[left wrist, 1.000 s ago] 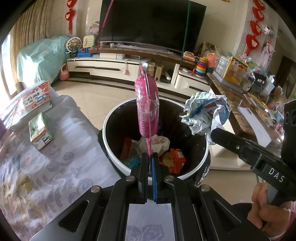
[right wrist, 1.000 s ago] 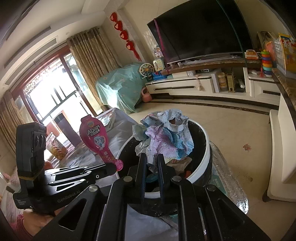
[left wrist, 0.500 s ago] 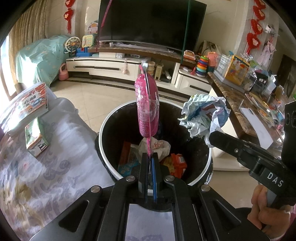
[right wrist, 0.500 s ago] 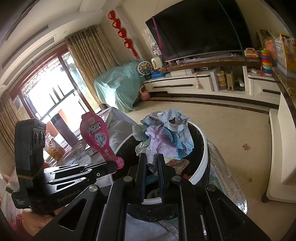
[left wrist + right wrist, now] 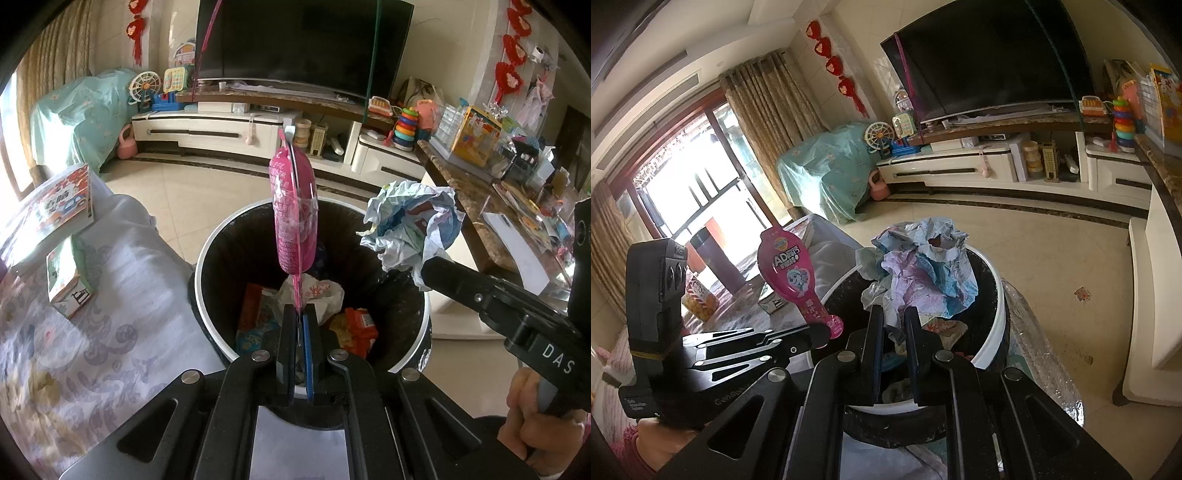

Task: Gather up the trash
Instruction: 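Open the left gripper over the bin while the right gripper releases the wrapper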

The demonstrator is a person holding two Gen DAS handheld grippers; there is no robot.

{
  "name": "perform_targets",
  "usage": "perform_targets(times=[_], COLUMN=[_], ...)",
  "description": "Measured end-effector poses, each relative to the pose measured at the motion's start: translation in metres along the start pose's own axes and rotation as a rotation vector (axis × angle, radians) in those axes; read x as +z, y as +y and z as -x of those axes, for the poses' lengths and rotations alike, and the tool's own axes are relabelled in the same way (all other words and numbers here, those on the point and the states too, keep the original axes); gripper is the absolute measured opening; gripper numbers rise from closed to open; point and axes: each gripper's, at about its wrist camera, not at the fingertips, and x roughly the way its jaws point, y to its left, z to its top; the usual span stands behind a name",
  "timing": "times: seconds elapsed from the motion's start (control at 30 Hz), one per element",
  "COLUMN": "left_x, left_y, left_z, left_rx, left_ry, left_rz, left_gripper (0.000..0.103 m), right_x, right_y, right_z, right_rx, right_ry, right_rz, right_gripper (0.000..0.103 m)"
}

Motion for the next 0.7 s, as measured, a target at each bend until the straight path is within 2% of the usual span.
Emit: perform_targets(times=[0.7], left_x=[0.009], left_y=[0.001], left_z=[-0.013], left_rx=[0.016], left_ry=[0.023], left_rz=[-0.009], left_gripper=[0.002], right_x=[0.009], right_y=[-0.007], right_z=[-0.018], right_rx=[-0.007], right_ry=[0.024], right_rz=[-0.008], right_gripper=[0.011])
